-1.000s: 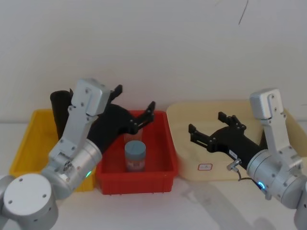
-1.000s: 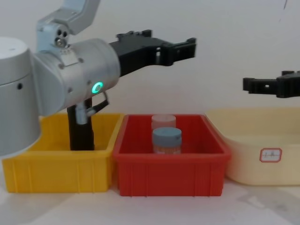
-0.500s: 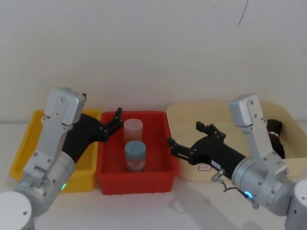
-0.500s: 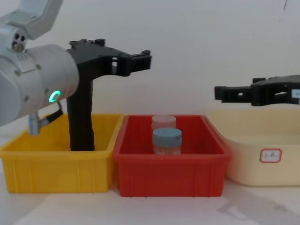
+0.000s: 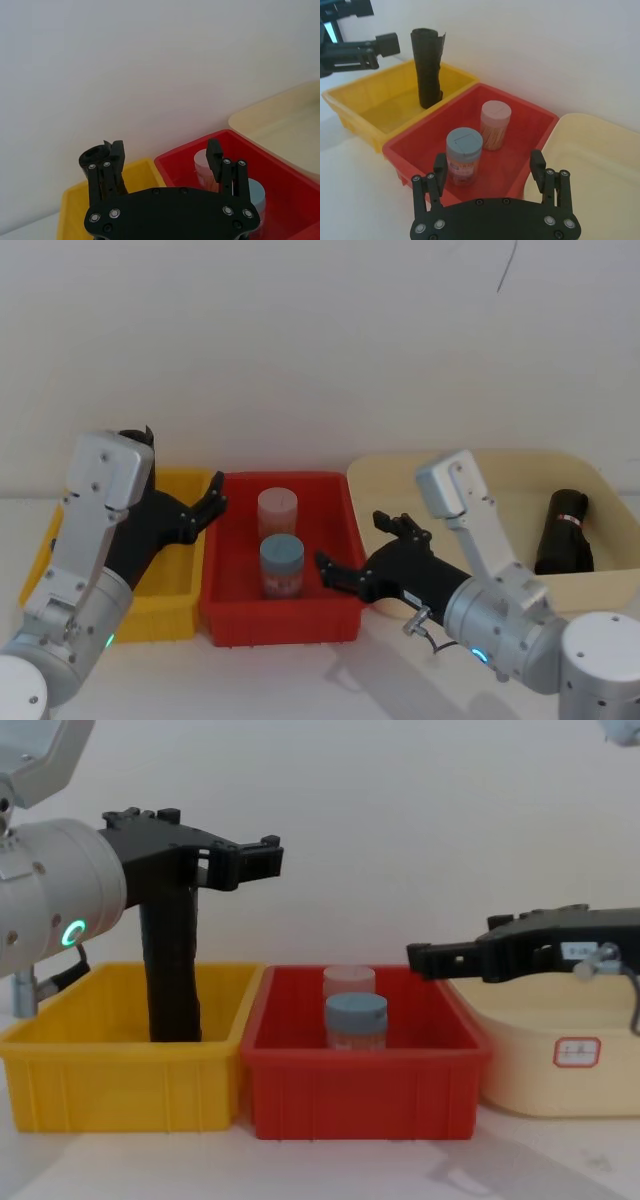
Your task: Pick up the garbage bag with the one hand and transfer it to the other hand.
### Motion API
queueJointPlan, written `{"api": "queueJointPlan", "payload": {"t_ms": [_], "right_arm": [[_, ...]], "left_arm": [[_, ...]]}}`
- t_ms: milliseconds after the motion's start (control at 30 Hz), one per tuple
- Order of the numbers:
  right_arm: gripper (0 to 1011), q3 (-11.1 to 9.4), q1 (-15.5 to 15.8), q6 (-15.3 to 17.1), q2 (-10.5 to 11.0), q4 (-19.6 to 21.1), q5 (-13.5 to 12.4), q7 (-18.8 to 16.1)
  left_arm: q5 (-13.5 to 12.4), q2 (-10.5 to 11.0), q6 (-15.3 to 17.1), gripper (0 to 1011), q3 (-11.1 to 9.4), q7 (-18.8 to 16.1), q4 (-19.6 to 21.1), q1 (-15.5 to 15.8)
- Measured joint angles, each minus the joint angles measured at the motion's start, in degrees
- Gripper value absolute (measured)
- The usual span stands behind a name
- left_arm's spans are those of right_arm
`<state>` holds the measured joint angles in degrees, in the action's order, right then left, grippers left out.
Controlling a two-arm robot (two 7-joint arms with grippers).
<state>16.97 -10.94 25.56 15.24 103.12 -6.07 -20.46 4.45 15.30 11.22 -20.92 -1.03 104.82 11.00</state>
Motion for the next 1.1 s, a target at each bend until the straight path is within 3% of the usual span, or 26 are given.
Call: {"api": "queueJointPlan", "payload": {"t_ms": [533,1100], "right_arm": [[1000,4.92,-4.29,3.08,-1.58,-3.75,3.78,1.04],[1000,7.83,-8.78,6.8,-3.79,-7.85,6.07,0.18]], "left_arm": [[-0.48,0.32,0.73,1000,0.55,-0.89,0.96,-0.9],[-0.61,0.41,0.93,1000,0.69,-1.13,1.23,-1.13]]}}
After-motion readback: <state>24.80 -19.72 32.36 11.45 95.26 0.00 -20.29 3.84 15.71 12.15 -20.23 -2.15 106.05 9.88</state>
